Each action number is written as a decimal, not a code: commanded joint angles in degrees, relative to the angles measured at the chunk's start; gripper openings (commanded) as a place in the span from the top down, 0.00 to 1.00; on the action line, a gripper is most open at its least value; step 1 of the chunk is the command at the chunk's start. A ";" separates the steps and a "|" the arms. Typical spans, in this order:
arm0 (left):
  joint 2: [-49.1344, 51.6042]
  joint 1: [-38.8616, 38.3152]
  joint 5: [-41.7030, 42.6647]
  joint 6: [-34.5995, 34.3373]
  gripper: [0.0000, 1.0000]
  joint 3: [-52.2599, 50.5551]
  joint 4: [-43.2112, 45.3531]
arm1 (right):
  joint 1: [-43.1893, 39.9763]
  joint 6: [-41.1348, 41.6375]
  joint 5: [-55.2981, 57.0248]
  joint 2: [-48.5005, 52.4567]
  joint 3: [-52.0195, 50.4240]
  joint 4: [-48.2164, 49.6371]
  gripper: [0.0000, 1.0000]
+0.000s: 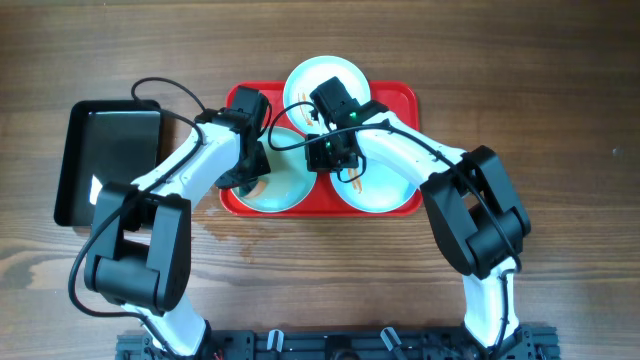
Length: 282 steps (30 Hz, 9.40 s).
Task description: Clean dirty plates on tray and stack at the side
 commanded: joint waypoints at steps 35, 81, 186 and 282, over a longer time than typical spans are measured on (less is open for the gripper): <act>-22.71 34.86 10.62 -2.84 0.96 2.49 1.46 | 0.52 -6.19 19.17 -11.30 3.37 -0.83 0.96; -14.67 43.01 9.90 -2.78 0.96 2.27 4.22 | 21.68 -25.75 73.83 -11.74 4.07 10.43 0.96; -12.41 42.97 8.35 -2.14 0.96 2.14 2.80 | -28.98 6.10 3.80 -20.28 -0.31 -3.87 0.96; -12.41 42.95 10.58 -2.14 0.96 2.14 2.69 | -16.39 -29.94 14.51 -9.11 -13.31 3.67 0.51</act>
